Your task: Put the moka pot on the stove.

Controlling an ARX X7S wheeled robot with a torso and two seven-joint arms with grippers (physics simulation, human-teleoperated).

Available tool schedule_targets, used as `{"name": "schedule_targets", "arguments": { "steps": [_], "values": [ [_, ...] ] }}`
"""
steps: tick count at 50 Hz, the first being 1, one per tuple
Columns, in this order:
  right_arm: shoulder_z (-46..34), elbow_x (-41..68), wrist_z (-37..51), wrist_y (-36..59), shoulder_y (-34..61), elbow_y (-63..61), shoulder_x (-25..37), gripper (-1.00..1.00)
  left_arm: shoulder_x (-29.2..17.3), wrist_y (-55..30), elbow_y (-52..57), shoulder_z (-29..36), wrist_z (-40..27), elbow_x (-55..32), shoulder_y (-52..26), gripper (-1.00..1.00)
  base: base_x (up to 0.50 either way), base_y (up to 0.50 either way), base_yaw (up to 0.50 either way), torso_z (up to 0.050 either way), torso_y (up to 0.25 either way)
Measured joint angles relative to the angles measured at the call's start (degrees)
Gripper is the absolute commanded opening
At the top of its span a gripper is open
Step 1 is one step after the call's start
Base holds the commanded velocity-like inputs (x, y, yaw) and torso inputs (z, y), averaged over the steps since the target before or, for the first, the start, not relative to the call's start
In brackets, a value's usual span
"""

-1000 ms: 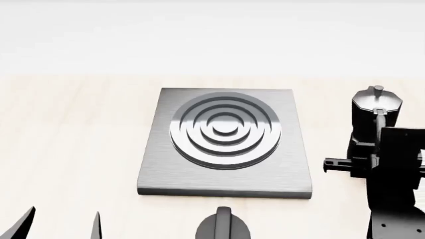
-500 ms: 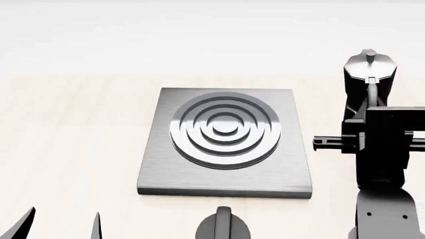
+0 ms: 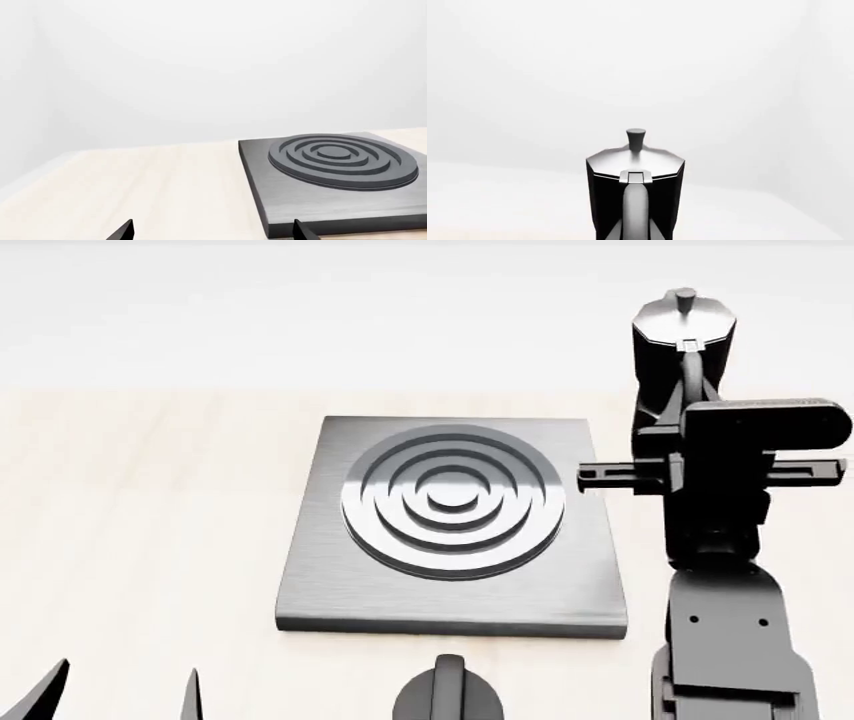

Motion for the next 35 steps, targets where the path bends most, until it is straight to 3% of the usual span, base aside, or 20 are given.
{"name": "schedule_targets", "arguments": {
  "steps": [35],
  "values": [
    [0.47,1.09,-3.89,-5.23,5.44,7.14,-7.03,-1.0,-0.73,-0.62,1.01,0.62,-1.07,-0.67,0.17,1.0,0.0,0.0,0.0,0.0,0.001]
  ]
}}
